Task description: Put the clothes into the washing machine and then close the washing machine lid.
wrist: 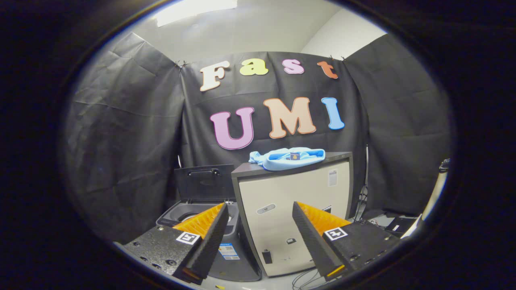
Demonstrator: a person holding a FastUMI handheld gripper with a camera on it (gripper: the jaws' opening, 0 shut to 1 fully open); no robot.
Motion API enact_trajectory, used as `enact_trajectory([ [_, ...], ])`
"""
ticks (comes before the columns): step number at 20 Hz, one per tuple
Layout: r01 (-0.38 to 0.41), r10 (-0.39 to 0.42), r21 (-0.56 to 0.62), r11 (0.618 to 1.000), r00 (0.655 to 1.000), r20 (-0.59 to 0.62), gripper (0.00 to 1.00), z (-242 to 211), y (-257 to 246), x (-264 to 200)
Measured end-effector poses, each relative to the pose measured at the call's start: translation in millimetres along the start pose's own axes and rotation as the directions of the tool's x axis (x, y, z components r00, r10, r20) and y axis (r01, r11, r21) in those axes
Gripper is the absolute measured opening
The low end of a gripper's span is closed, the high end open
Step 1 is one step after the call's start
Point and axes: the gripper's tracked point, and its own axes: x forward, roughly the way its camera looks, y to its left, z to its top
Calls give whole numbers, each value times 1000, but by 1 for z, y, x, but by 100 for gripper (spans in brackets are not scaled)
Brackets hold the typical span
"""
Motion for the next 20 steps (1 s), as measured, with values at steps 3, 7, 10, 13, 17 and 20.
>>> enact_trajectory([
  [3,8,-8,13,1000,1000,0,96,7,-2,9],
  [7,8,-8,46,999,1000,12,96,27,0,27],
  [10,42,-42,30,999,999,2,96,45,-11,46],
  [13,68,-68,19,998,997,19,96,73,-18,68],
  [17,69,-64,-76,995,996,68,96,112,-26,102],
  [20,79,-72,-133,988,996,62,96,131,-30,132],
])
